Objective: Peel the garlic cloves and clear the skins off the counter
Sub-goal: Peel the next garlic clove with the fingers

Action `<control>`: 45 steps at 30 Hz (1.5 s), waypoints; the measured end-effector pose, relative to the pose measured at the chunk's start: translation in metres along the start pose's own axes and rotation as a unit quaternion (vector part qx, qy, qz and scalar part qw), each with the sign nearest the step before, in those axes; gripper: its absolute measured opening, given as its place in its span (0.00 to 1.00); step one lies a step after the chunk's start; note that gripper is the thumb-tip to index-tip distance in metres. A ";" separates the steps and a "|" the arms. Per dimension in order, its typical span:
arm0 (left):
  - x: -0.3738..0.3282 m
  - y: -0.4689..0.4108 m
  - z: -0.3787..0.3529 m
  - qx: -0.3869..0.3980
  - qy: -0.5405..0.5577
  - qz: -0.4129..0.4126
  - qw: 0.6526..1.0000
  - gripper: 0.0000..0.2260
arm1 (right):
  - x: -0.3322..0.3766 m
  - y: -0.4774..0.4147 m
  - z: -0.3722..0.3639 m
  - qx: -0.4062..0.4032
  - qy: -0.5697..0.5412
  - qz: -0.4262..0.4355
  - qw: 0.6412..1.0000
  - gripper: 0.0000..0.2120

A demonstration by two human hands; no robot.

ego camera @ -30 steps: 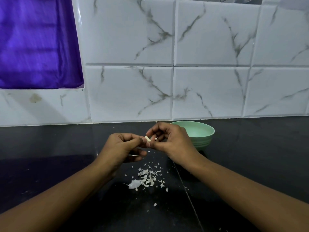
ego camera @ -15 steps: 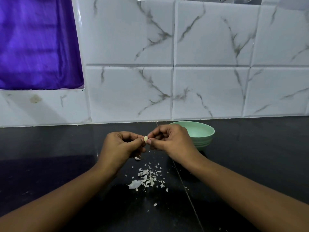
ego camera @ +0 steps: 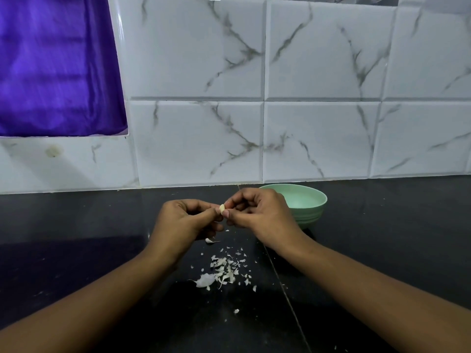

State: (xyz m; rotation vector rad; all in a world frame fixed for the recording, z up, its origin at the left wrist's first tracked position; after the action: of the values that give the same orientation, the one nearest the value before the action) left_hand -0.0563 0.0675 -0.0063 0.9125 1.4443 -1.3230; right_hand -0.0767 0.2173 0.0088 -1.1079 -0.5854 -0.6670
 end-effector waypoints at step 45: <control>0.001 0.002 -0.006 0.003 0.092 0.023 0.996 0.01 | 0.003 -0.001 0.002 0.020 -0.058 -0.114 0.992 0.05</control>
State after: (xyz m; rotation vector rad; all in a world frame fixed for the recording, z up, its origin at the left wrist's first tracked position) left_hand -0.0553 0.0732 -0.0078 1.0881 1.5505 -1.2361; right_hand -0.0756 0.2179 0.0120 -1.0565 -0.8306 -0.7864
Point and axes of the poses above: each hand's wrist, its own y-axis away from the middle knuckle, its own z-axis out of the back of the hand, x = y × z, the point moved 4 cm from there along -y, towards the middle knuckle, and after that the axes turned 4 degrees about z, right-handed, at the moved point
